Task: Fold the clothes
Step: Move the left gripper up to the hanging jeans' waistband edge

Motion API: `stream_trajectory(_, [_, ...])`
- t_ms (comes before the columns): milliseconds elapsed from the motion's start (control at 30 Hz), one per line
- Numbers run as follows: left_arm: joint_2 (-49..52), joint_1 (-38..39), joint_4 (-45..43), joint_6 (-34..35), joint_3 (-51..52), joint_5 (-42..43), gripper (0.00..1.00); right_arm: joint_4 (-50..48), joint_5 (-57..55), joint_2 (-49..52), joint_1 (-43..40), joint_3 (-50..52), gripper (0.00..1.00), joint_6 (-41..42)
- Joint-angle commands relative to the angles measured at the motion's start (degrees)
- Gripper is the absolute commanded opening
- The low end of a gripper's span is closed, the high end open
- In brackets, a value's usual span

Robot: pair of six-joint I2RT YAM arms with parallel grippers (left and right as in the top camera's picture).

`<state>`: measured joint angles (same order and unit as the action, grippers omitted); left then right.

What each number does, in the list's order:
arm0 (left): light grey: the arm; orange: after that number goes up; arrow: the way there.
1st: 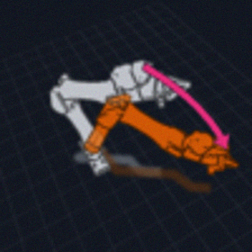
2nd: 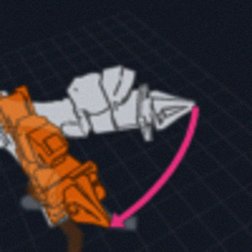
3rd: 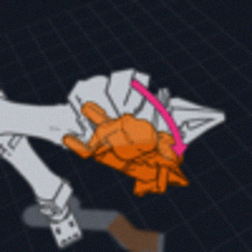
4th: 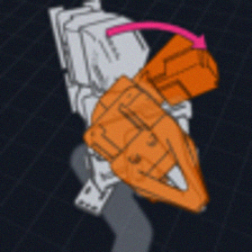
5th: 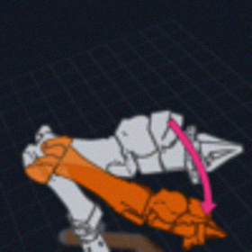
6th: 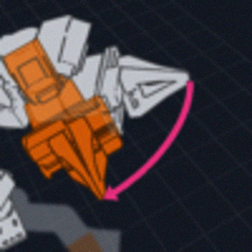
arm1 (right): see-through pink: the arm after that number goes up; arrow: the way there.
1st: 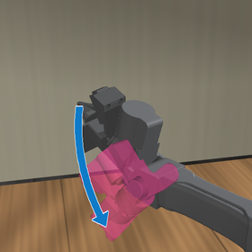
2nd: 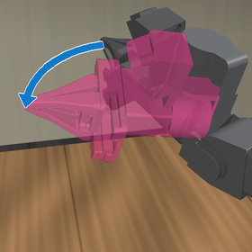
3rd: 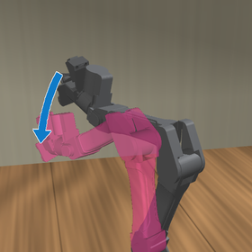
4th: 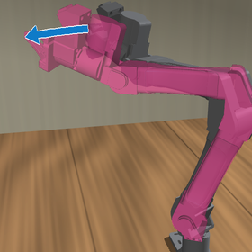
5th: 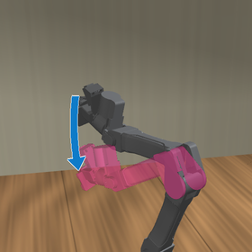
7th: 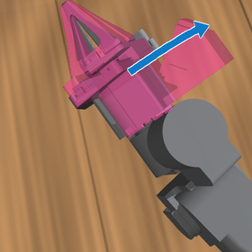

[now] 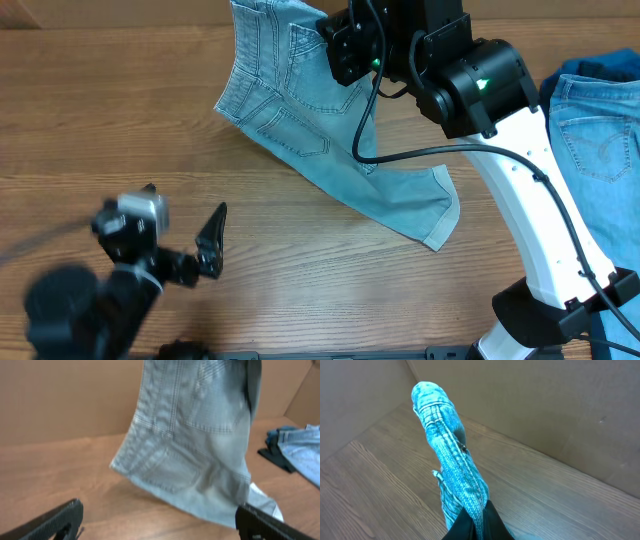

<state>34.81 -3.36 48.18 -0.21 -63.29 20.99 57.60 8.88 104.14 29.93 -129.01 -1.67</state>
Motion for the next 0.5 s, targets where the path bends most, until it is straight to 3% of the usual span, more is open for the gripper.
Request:
stream_trajectory(0, [16.0,0.4,5.7,-1.6,-13.7,5.4,1.00,-1.1,-1.2,-0.5,-0.4,-1.1,0.04,0.4])
stream_trajectory(133, [26.0,0.3,4.3,-1.5,-15.0,4.7,1.00,-1.2,-1.3,-0.5,-0.4,-1.1,0.04,0.4])
stream_trajectory(267, [38.4,0.4,2.4,4.9,-14.8,-3.6,0.99,-1.4,-1.3,-0.5,-0.4,-1.1,0.04,0.4])
stream_trajectory(467, [57.6,0.3,-7.9,3.4,-14.8,6.5,0.97,-1.6,-1.3,-0.5,-0.4,-1.1,0.04,0.4])
